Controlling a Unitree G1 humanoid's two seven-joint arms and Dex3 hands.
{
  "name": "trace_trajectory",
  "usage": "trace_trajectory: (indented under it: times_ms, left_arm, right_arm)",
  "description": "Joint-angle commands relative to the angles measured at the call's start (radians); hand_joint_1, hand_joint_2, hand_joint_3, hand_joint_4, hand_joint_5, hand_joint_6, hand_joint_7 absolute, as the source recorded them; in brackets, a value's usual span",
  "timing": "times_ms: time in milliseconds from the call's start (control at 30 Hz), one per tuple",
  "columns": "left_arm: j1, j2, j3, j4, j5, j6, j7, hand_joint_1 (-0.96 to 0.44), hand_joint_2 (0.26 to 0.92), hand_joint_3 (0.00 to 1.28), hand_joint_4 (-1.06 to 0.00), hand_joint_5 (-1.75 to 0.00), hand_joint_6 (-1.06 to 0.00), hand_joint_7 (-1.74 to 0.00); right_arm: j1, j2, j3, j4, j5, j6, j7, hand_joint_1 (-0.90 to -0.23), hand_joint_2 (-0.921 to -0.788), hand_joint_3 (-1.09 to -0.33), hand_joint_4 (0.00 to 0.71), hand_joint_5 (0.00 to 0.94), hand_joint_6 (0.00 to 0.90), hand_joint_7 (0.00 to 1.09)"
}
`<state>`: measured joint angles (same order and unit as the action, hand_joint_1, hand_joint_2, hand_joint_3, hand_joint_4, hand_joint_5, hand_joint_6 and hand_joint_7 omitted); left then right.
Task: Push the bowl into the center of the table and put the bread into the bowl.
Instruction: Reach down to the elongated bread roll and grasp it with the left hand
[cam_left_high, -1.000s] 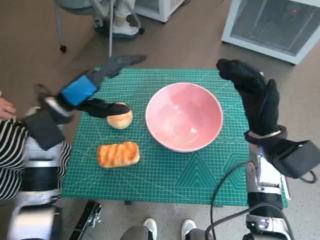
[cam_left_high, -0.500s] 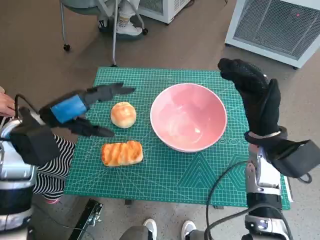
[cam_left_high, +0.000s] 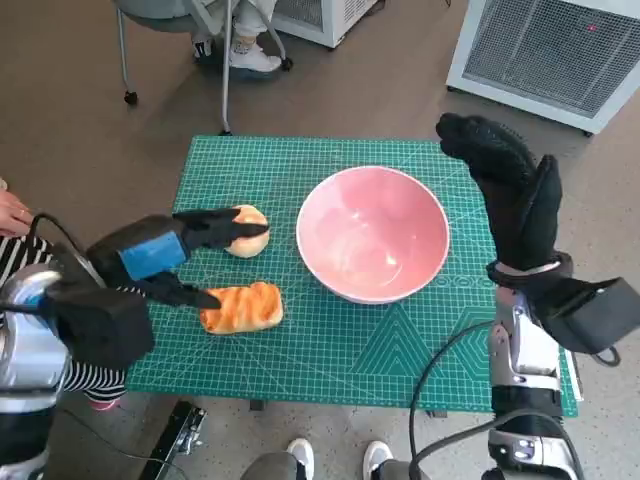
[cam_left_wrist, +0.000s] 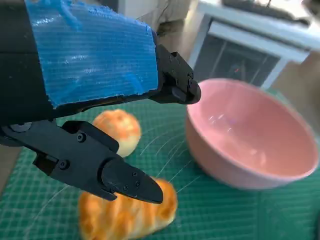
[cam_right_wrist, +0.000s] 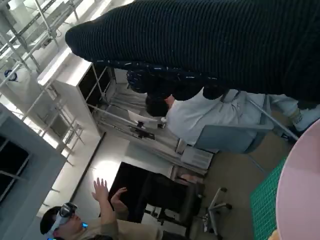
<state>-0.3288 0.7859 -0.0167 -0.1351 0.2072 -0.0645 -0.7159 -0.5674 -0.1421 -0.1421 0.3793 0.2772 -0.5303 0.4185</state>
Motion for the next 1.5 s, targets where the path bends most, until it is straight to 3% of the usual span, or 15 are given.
trace_trajectory:
  times_ms: [33,1133,1300,1400,1433,1467,1500]
  left_arm:
    - [0.025,0.022,-0.039,-0.040,0.051,0.036,-0.017,-0.27,0.840,0.00,-0.26,0.00,-0.39,-0.01]
    - [-0.002,-0.085,-0.287,0.159,0.274,0.114,0.010,-0.29,0.882,0.00,-0.28,-0.01,-0.33,0.00]
    - [-0.012,-0.108,-0.305,0.181,0.301,0.143,0.023,-0.15,0.879,0.00,-0.36,-0.02,-0.42,-0.03]
    - [-0.001,-0.115,-0.294,0.162,0.299,0.153,0.041,-0.02,0.886,0.00,-0.54,-0.03,-0.56,-0.05]
    - [0.003,-0.117,-0.289,0.156,0.297,0.152,0.048,0.05,0.889,0.00,-0.69,-0.07,-0.64,-0.08]
    - [0.013,-0.120,-0.280,0.149,0.294,0.146,0.066,0.05,0.889,0.00,-0.69,-0.07,-0.64,-0.08]
    - [0.019,-0.123,-0.274,0.145,0.291,0.141,0.079,0.12,0.896,0.02,-0.69,-0.30,-0.68,-0.09]
  right_arm:
    - [0.020,0.004,-0.004,0.012,0.008,0.015,-0.001,-0.689,-0.921,-0.691,0.170,0.003,0.133,0.31]
    - [0.031,0.003,-0.004,0.011,0.001,0.016,-0.004,-0.690,-0.921,-0.692,0.167,0.001,0.114,0.33]
    - [0.033,0.005,-0.002,0.009,-0.001,0.017,-0.006,-0.689,-0.921,-0.692,0.167,0.001,0.113,0.33]
    - [0.033,0.005,-0.002,0.009,-0.001,0.017,-0.007,-0.689,-0.921,-0.692,0.167,0.000,0.111,0.33]
    - [0.033,0.005,-0.002,0.008,-0.001,0.017,-0.007,-0.689,-0.921,-0.693,0.167,0.000,0.111,0.33]
    - [0.033,0.005,-0.002,0.008,-0.001,0.017,-0.007,-0.689,-0.921,-0.693,0.167,0.000,0.111,0.33]
    - [0.033,0.005,-0.002,0.008,0.000,0.017,-0.006,-0.689,-0.921,-0.693,0.167,0.000,0.111,0.33]
